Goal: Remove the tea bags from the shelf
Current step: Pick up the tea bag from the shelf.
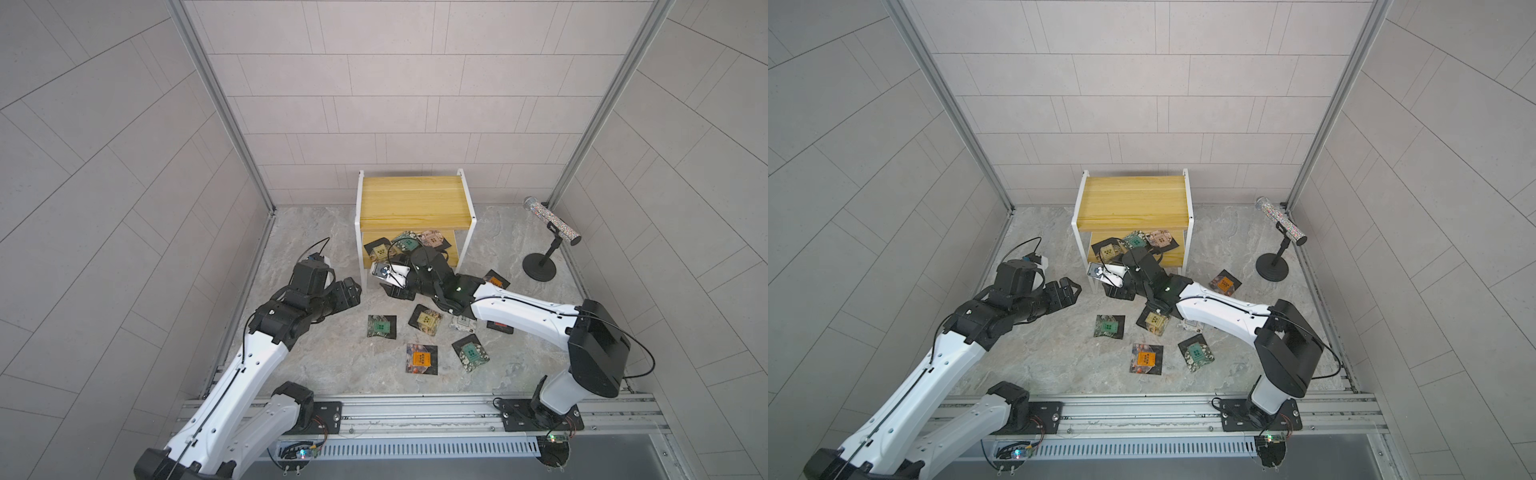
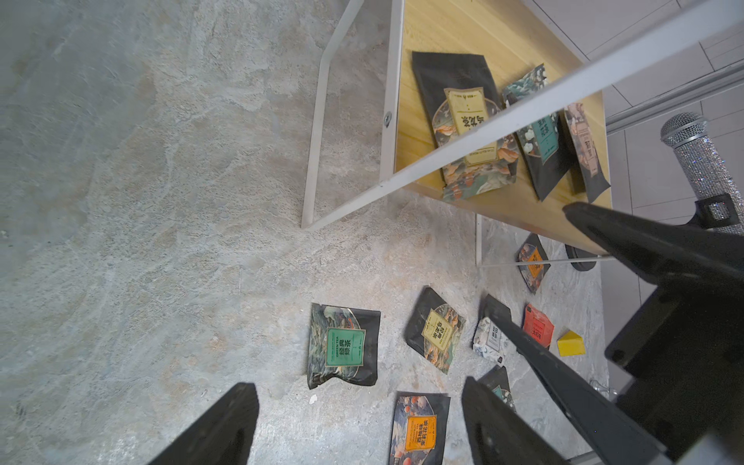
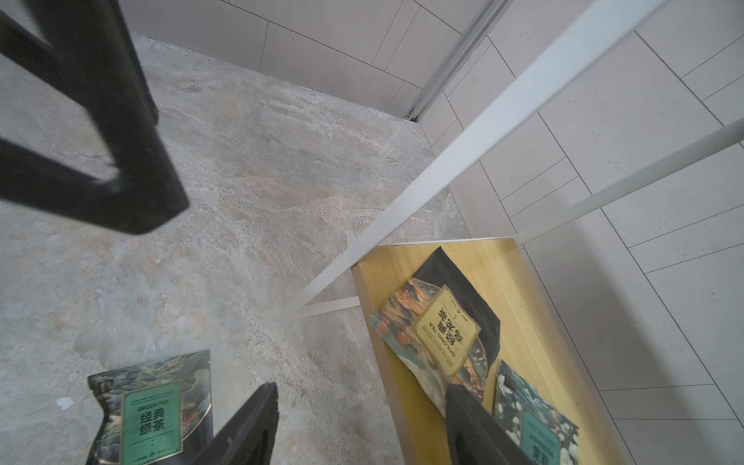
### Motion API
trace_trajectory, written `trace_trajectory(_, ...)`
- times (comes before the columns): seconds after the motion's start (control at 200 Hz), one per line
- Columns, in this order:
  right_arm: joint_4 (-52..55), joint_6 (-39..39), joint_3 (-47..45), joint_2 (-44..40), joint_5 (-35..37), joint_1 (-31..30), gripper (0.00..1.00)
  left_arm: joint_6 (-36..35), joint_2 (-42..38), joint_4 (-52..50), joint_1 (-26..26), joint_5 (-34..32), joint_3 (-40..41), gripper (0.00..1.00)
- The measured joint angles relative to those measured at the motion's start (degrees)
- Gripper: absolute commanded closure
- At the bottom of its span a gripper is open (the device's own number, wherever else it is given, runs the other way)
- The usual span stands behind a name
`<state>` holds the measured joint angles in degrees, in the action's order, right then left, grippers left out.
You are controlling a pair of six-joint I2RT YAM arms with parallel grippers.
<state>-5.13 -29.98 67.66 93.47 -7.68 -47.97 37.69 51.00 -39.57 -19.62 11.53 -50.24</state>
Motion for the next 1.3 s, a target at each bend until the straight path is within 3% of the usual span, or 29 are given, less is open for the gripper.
trace_trajectory(0.52,-0.9,-5.2,5.7,9.8,0.6,1.7,0.33,-0.2,-1.4,-1.5,2.2,0.0,0.0,0.13)
trace_trajectory(1.296,-6.7,-6.1,1.2,7.5,4.3,1.4,0.83,-0.2,-1.9,-1.8,3.1,0.9,0.5,0.13)
